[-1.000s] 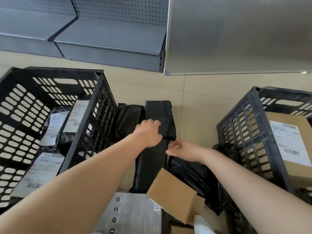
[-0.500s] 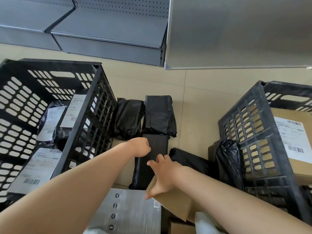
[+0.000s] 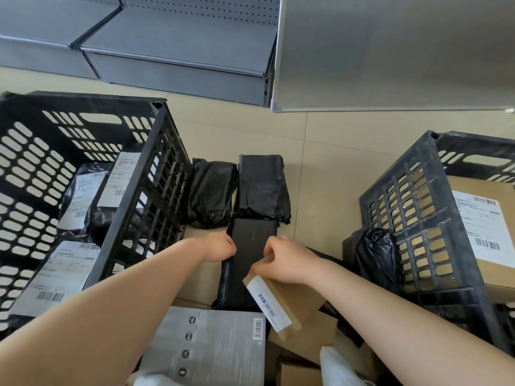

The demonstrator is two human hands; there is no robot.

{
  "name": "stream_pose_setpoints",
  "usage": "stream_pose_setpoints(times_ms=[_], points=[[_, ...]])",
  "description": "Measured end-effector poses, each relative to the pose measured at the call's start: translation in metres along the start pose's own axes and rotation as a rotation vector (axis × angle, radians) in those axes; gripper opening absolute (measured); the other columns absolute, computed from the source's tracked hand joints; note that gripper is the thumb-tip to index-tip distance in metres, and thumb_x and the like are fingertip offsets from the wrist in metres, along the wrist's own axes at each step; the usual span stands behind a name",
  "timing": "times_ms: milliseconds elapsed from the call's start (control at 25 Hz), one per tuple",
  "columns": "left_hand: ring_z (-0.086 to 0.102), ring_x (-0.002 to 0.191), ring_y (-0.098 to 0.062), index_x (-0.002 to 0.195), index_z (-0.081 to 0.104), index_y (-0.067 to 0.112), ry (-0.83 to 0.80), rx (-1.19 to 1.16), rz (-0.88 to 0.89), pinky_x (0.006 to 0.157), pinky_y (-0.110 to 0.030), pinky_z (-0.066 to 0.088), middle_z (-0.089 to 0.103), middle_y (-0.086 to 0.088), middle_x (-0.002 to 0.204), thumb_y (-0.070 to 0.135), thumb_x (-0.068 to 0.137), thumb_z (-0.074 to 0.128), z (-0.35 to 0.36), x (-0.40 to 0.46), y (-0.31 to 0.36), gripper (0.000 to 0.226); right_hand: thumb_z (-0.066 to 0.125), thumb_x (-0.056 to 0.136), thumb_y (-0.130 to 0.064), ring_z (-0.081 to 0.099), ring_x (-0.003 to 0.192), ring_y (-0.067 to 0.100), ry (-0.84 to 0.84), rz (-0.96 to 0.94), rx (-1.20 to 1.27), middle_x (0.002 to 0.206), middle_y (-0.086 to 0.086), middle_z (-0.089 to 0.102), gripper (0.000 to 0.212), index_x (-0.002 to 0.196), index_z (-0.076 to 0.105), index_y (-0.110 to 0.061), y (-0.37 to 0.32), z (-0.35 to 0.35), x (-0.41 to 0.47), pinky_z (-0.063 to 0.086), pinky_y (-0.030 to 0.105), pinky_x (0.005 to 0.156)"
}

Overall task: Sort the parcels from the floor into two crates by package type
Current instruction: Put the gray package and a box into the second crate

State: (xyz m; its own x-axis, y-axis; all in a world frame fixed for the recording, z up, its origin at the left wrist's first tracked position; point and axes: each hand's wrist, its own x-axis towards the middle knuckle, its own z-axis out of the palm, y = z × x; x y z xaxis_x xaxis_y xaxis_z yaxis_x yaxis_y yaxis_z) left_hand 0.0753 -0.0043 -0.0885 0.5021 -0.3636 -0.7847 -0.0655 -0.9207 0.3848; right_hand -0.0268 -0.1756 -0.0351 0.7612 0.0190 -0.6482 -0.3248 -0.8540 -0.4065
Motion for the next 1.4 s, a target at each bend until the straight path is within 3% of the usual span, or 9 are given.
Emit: stream_pose_setpoints(times_ms=[160,280,400,520,640,800,1000,1200,1400], points=[[0.047,0.086,-0.019,0.094,0.055,0.017,-0.027,-0.03,-0.004,0.077,-0.028,0.039,0.053,-0.005,0.097,0.02,0.095,0.047,0.002,0.003,-0.004,0.008,0.054,0.083,-0.068,0.052,0.103,0.015,0.163,0.052,0.173,0.113,-0.009,0.048,0.048,0.111,0.052,-0.028,0.01,-0.005,0.003,0.051,0.036,0.085],[0.053,0.093,-0.018,0.11,0.063,0.014,-0.163,0.03,-0.009,0.074,-0.025,0.044,0.06,-0.002,0.104,0.027,0.097,0.054,0.001,-0.006,-0.001,0.02,0.052,0.085,-0.068,0.047,0.111,0.018,0.291,0.059,0.064,0.119,-0.007,0.046,0.049,0.114,0.049,-0.028,0.012,-0.005,0.007,0.05,0.036,0.082],[0.056,0.116,-0.02,0.135,0.055,0.017,-0.436,0.288,-0.107,0.099,-0.036,0.049,0.057,0.001,0.121,0.052,0.094,0.057,0.007,-0.017,-0.005,0.054,0.051,0.088,-0.068,0.043,0.118,0.021,0.28,0.037,-0.004,0.13,-0.002,0.046,0.058,0.126,0.047,-0.024,0.014,0.001,0.011,0.048,0.036,0.084],[0.041,0.138,-0.028,0.149,0.041,0.023,-0.606,0.593,-0.202,0.107,-0.045,0.04,0.044,-0.002,0.15,0.072,0.082,0.057,0.02,-0.02,-0.019,0.084,0.049,0.09,-0.069,0.043,0.126,0.023,0.247,0.01,-0.058,0.141,0.001,0.046,0.065,0.136,0.043,-0.023,0.016,0.008,0.013,0.046,0.039,0.096],[0.03,0.146,-0.032,0.154,0.031,0.023,-0.664,0.653,-0.271,0.112,-0.052,0.033,0.032,-0.004,0.16,0.08,0.072,0.061,0.032,-0.024,-0.036,0.104,0.048,0.091,-0.068,0.041,0.132,0.023,0.311,-0.026,-0.043,0.145,0.0,0.046,0.067,0.139,0.043,-0.023,0.016,0.005,0.013,0.041,0.04,0.105],[0.027,0.147,-0.032,0.156,0.016,0.035,-0.604,0.585,-0.257,0.114,-0.054,0.031,0.028,0.0,0.161,0.082,0.055,0.071,0.041,-0.031,-0.06,0.124,0.048,0.093,-0.066,0.04,0.134,0.022,0.396,-0.039,-0.004,0.145,-0.002,0.048,0.063,0.138,0.046,-0.022,0.018,0.0,0.012,0.039,0.039,0.108],[0.033,0.145,-0.03,0.157,0.014,0.036,-0.575,0.62,-0.237,0.115,-0.049,0.031,0.032,0.001,0.16,0.074,0.069,0.07,0.046,-0.035,-0.075,0.111,0.048,0.094,-0.064,0.043,0.132,0.021,0.42,-0.027,0.037,0.143,-0.002,0.05,0.06,0.137,0.047,-0.022,0.02,0.001,0.015,0.039,0.039,0.107],[0.045,0.135,-0.029,0.153,0.027,0.035,-0.551,0.642,-0.181,0.109,-0.05,0.039,0.046,0.002,0.15,0.08,0.055,0.07,0.029,-0.041,-0.063,0.117,0.05,0.095,-0.061,0.045,0.13,0.022,0.444,-0.036,0.063,0.14,-0.001,0.054,0.058,0.138,0.048,-0.021,0.021,-0.004,0.015,0.042,0.039,0.106],[0.048,0.133,-0.029,0.149,0.037,0.036,-0.561,0.765,-0.091,0.108,-0.052,0.04,0.049,0.004,0.147,0.074,0.069,0.069,0.005,-0.049,-0.025,0.094,0.05,0.096,-0.058,0.045,0.13,0.022,0.437,-0.039,0.13,0.14,-0.001,0.054,0.056,0.138,0.047,-0.022,0.017,-0.012,0.011,0.043,0.04,0.105]])
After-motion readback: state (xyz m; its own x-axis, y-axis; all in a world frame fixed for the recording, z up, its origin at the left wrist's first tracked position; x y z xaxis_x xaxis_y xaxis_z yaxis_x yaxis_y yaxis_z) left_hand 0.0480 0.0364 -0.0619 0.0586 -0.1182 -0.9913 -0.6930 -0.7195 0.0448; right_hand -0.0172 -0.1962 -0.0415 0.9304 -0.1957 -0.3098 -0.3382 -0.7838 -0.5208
